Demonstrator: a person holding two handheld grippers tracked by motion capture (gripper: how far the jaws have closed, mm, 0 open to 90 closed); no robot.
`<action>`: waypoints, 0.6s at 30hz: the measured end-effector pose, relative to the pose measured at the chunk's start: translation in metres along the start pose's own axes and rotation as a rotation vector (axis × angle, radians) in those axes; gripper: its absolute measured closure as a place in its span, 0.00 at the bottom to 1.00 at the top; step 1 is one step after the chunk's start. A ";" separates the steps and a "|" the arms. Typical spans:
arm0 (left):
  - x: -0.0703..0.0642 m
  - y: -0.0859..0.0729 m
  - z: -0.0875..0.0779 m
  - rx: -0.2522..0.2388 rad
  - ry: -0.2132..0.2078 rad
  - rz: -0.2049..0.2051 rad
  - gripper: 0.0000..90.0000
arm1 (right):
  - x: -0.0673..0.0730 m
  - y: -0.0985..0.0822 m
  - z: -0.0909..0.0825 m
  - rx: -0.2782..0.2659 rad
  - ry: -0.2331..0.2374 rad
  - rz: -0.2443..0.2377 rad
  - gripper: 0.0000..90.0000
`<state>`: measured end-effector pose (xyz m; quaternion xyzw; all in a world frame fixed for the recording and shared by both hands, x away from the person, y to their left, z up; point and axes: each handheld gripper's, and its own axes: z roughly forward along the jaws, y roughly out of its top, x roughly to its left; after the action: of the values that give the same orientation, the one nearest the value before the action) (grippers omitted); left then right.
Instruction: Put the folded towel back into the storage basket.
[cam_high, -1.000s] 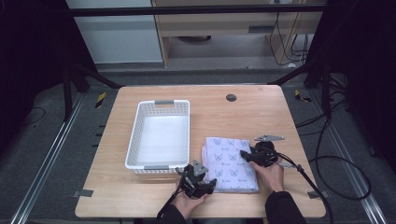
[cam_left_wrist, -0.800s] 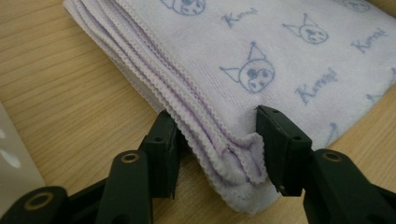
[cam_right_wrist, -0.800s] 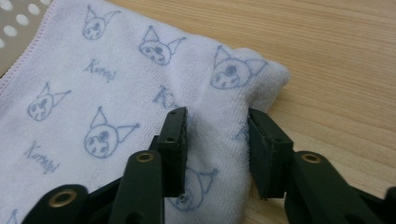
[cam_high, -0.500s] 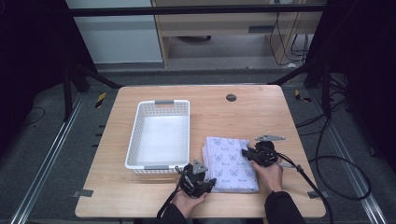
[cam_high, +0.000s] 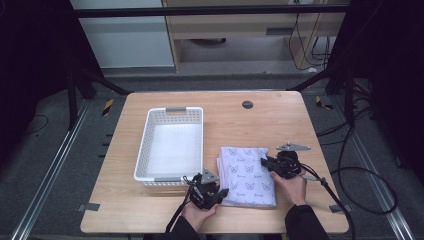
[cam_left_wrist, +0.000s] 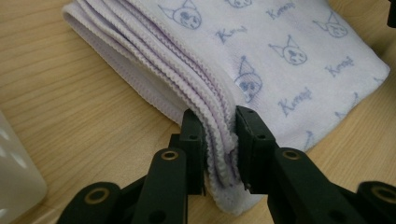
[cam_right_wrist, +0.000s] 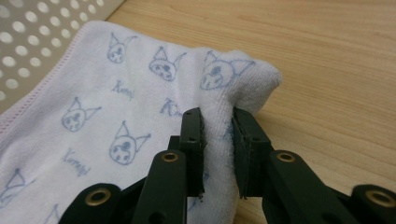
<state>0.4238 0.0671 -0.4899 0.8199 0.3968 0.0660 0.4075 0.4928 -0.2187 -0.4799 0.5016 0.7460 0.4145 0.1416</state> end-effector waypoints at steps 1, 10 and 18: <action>-0.001 0.001 -0.003 -0.004 0.004 0.012 0.81 | 0.004 0.001 -0.005 -0.013 0.006 -0.009 0.84; -0.004 0.007 -0.018 -0.023 0.012 0.051 0.81 | 0.014 0.007 -0.021 -0.064 0.025 -0.046 0.84; -0.008 0.015 -0.030 -0.047 0.019 0.082 0.81 | 0.017 0.012 -0.032 -0.095 0.019 -0.066 0.84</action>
<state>0.4139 0.0749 -0.4577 0.8251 0.3649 0.0995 0.4197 0.4725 -0.2170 -0.4472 0.4654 0.7430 0.4492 0.1718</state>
